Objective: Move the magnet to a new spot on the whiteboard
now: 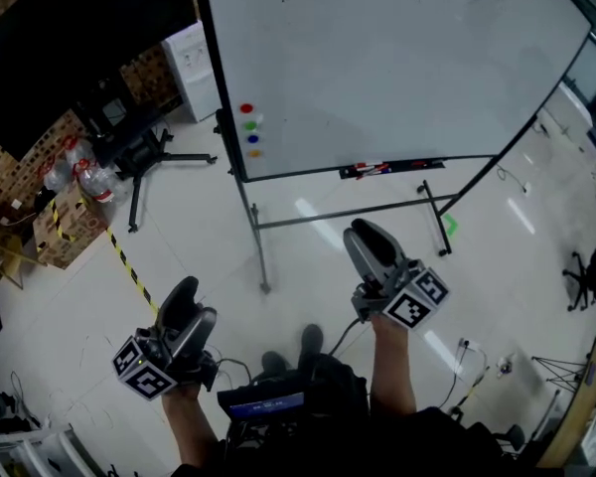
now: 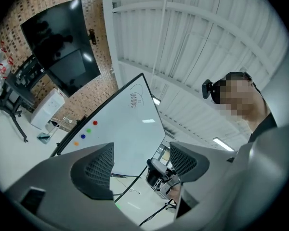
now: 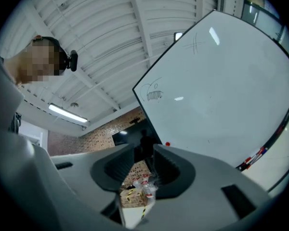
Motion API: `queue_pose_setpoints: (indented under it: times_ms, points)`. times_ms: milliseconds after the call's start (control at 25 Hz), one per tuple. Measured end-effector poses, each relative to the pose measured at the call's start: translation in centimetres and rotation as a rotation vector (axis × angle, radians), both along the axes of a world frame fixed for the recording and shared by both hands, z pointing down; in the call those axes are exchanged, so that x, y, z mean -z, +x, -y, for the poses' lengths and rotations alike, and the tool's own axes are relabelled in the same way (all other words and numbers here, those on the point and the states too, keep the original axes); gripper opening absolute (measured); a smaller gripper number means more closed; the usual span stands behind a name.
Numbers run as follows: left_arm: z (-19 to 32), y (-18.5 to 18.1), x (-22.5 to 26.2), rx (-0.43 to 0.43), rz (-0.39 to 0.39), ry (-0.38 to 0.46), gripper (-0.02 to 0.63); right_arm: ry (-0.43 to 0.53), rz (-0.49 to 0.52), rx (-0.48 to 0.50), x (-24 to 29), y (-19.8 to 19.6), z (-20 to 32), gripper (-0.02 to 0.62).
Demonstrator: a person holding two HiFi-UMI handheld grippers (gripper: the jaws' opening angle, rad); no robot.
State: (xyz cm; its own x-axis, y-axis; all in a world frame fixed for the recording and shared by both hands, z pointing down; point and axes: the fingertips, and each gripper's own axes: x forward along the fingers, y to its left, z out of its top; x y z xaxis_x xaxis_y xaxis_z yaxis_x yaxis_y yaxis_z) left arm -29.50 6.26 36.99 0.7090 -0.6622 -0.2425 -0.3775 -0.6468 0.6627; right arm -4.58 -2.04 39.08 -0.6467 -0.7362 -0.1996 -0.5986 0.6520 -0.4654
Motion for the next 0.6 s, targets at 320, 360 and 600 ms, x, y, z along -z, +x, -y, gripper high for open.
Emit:
queue_pose_setpoints:
  times_ms: [320, 360, 600]
  points:
    - [-2.7, -3.7, -0.6, -0.031, -0.046, 0.009, 0.354, -0.012, -0.041, -0.002, -0.1, -4.8, -3.3, 0.144]
    - [-3.0, -3.7, -0.9, -0.041, -0.053, 0.004, 0.354, -0.013, -0.047, -0.004, -0.1, -4.9, -3.9, 0.144]
    - [-3.7, -3.2, -1.2, -0.073, -0.080, 0.014, 0.354, 0.000, -0.051, -0.018, 0.6, -4.4, -6.0, 0.144]
